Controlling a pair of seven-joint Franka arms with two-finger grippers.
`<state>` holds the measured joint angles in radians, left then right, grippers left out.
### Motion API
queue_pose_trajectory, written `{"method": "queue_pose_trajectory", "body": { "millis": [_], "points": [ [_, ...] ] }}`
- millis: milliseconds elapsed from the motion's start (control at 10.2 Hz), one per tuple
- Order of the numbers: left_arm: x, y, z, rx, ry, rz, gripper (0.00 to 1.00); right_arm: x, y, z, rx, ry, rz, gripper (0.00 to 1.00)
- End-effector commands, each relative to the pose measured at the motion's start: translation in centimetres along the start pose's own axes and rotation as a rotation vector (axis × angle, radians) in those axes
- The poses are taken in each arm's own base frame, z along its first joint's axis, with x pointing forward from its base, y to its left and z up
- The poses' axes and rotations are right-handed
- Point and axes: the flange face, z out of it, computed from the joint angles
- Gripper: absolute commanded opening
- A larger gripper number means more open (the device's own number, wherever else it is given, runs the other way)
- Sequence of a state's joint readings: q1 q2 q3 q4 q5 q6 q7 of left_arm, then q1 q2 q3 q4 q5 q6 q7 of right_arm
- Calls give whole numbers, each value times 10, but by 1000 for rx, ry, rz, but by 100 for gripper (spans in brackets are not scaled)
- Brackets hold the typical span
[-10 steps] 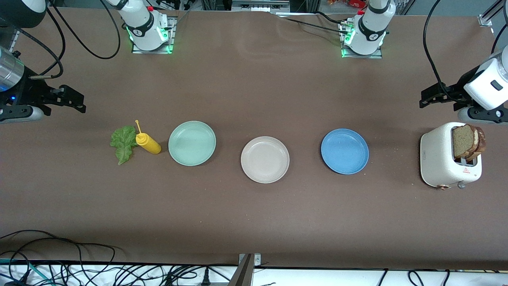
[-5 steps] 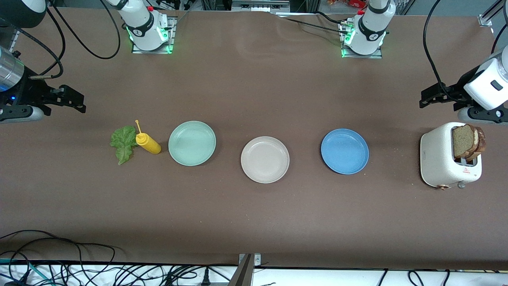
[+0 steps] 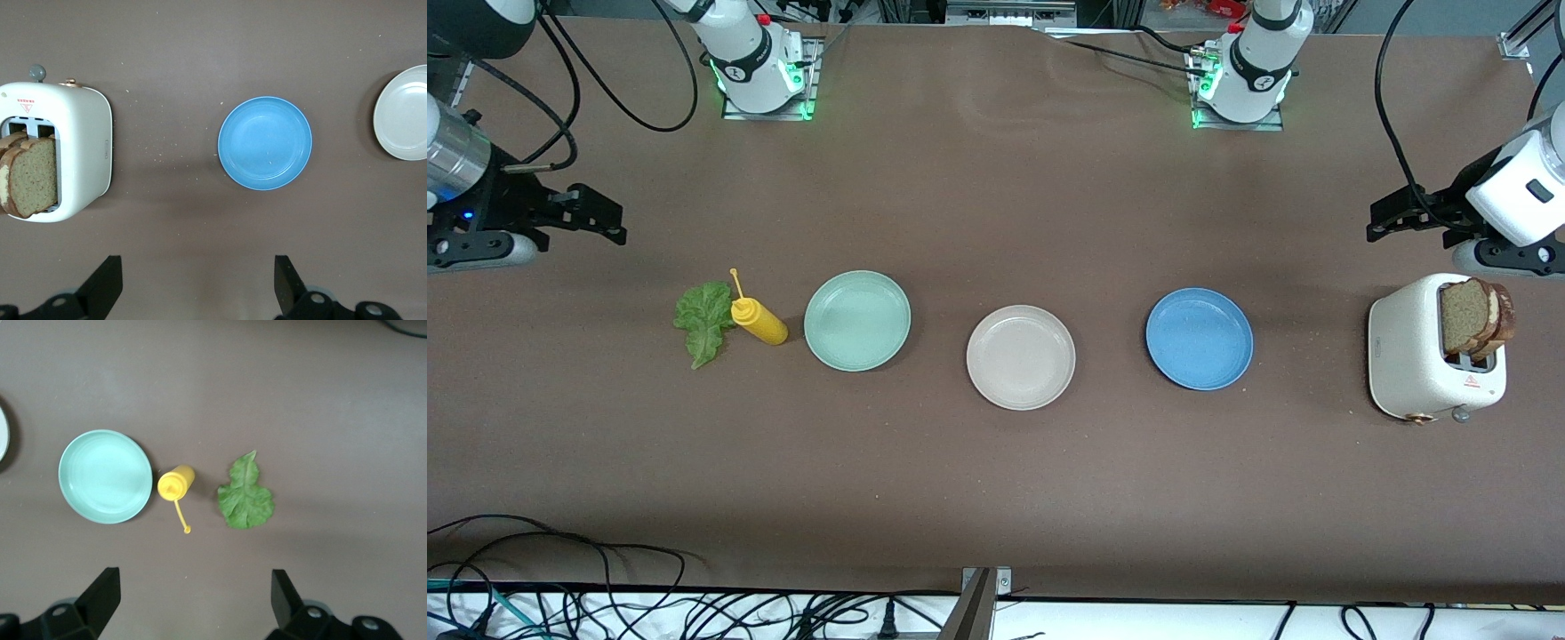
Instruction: Make sandwich on beige plate with both arms
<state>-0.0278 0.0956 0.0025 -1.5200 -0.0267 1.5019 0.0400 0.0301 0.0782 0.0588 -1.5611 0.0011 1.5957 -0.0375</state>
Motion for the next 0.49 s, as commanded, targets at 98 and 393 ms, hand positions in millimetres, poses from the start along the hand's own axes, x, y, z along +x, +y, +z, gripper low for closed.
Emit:
{"method": "queue_pose_trajectory", "body": {
  "millis": [98, 393],
  "points": [
    [0, -1, -5, -7, 13, 5, 100, -8, -25, -6, -17, -7, -38, 100],
    [0, -1, -5, -7, 13, 5, 100, -8, -24, -7, -12, -6, -35, 100]
  ]
}}
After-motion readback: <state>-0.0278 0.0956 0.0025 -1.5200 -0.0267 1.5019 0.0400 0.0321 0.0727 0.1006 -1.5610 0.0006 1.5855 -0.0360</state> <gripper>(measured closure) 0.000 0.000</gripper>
